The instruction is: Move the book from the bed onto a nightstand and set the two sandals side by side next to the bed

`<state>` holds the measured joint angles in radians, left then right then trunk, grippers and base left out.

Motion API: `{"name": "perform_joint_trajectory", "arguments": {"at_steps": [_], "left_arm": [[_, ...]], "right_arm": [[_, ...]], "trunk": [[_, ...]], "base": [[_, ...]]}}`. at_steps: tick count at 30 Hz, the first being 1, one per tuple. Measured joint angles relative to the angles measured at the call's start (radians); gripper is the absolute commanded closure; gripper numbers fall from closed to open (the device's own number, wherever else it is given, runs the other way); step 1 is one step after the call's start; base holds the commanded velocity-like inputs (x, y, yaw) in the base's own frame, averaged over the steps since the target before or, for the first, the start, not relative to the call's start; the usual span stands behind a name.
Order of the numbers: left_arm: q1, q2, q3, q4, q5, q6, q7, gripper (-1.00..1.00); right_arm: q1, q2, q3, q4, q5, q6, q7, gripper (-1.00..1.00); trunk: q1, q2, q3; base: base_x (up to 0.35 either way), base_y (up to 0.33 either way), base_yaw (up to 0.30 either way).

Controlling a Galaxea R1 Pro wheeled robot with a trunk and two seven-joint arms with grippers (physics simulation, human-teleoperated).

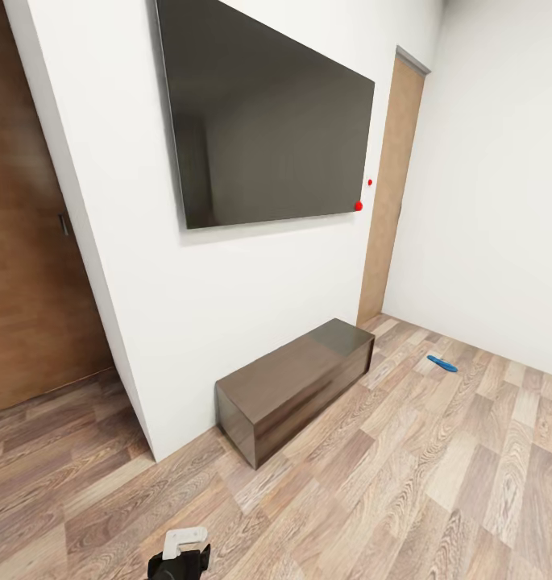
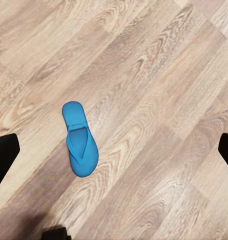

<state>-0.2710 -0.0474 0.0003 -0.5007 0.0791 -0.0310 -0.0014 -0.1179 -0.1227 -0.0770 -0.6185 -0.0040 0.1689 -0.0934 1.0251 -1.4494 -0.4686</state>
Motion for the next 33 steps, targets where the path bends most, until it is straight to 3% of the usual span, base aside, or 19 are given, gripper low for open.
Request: {"name": "perform_joint_trajectory", "arguments": {"at_steps": [21,26,29,31,32,33], "left_arm": [[0.0,0.002,0.002,-0.006,-0.001,0.002,0.0,-1.0],[-0.006,0.001,0.001,-0.068,0.0,0.035,-0.008,-1.0],[-0.007,0.003,0.001,-0.142,0.002,0.096,-0.061,-1.0],[-0.008,0.01,0.002,-0.203,0.012,0.151,-0.159,-1.0],[-0.008,0.019,0.002,-0.239,0.025,0.182,-0.247,-1.0],[-0.008,0.026,0.002,-0.258,0.034,0.196,-0.298,-1.0]], "right_arm": [[0.0,0.0,0.003,0.001,0.001,0.0,-0.001,-1.0],[0.0,0.0,0.003,0.001,0.002,0.0,-0.001,-1.0],[0.0,0.0,0.002,0.001,0.002,0.0,-0.001,-1.0],[0.0,0.0,0.002,0.002,0.002,0.0,-0.001,-1.0],[0.0,0.0,0.002,0.002,0.002,0.0,-0.001,-1.0],[0.0,0.0,0.002,0.002,0.002,0.0,-0.001,-1.0]], "trunk": [[0.0,0.0,0.0],[0.0,0.0,0.0],[0.0,0.0,0.0],[0.0,0.0,0.0],[0.0,0.0,0.0],[0.0,0.0,0.0]], "base": [[0.0,0.0,0.0],[0.0,0.0,0.0],[0.0,0.0,0.0],[0.0,0.0,0.0],[0.0,0.0,0.0],[0.0,0.0,0.0]]}}
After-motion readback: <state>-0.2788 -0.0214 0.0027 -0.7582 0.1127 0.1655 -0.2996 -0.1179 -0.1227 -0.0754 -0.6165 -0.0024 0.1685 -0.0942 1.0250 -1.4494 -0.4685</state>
